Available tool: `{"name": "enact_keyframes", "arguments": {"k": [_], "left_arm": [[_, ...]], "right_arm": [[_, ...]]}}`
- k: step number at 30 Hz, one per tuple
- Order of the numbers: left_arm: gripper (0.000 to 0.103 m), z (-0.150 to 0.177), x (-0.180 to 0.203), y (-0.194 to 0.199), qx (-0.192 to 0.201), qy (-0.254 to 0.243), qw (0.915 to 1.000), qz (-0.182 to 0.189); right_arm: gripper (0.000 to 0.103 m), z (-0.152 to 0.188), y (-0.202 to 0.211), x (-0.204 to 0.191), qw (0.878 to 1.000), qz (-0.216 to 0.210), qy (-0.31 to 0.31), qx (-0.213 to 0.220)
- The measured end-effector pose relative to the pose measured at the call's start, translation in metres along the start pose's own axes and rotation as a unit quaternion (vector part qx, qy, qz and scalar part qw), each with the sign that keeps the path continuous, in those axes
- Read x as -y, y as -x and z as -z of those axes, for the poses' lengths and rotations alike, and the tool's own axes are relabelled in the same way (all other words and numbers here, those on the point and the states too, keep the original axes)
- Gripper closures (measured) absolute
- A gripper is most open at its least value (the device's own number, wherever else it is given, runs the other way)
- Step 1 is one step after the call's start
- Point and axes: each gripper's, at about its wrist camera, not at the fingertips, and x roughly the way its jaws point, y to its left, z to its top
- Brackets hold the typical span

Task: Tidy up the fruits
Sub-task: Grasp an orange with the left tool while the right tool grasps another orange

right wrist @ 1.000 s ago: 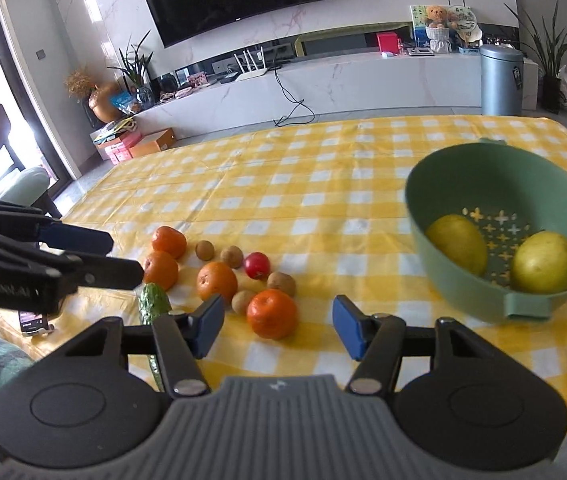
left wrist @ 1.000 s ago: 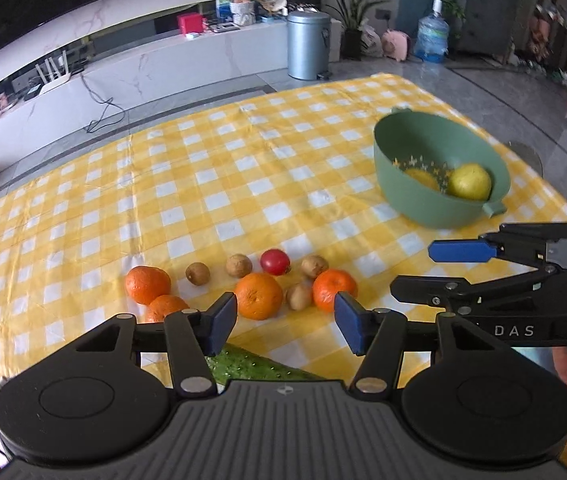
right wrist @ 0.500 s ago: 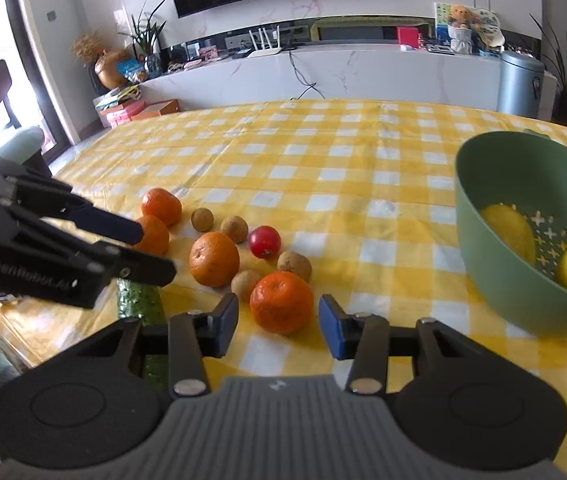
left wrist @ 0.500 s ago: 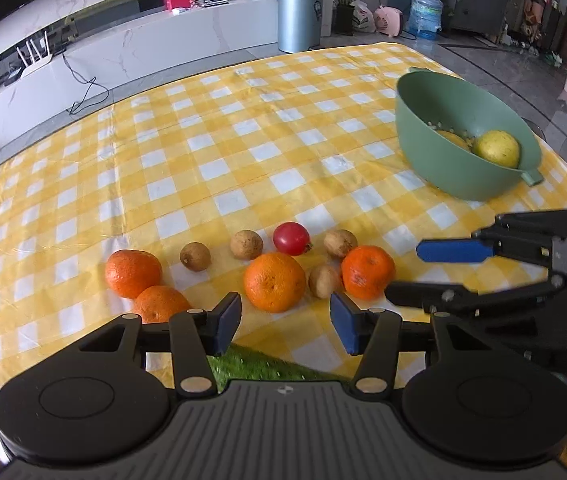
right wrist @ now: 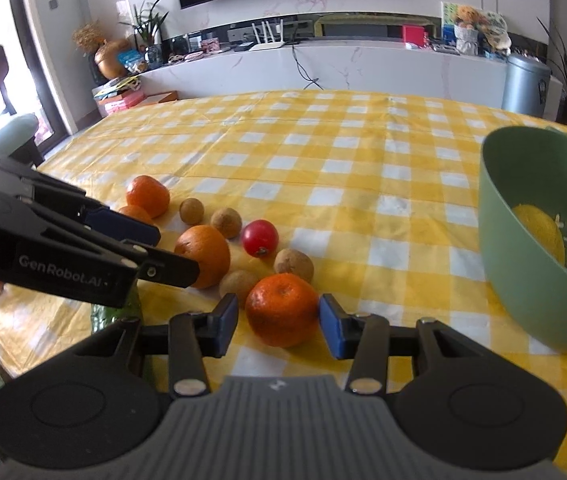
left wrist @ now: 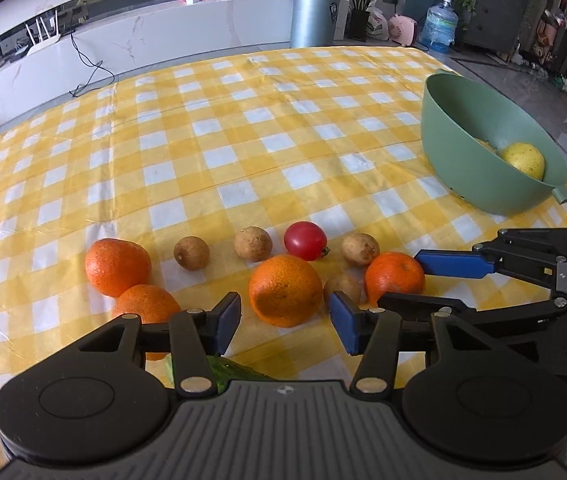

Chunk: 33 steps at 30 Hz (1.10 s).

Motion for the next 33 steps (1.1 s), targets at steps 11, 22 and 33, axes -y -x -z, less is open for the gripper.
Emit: {"name": "enact_keyframes", "arguments": {"k": [11,22,33], "left_arm": [[0.042,0.000,-0.007,-0.012,0.006,0.045,0.9988,0.017],[0.052,0.002,-0.020,-0.014,0.009,0.092,0.9950,0.037],[0.053,0.002,-0.015,-0.003,0.020,0.084,0.9959,0.030]], "right_arm": [[0.060,0.002,-0.008,0.003,1.000,-0.001,-0.018,-0.017],[0.061,0.004,-0.008,0.003,1.000,-0.002,-0.016,-0.017],[0.062,0.003,-0.001,0.007,0.999,0.005,-0.028,-0.019]]}}
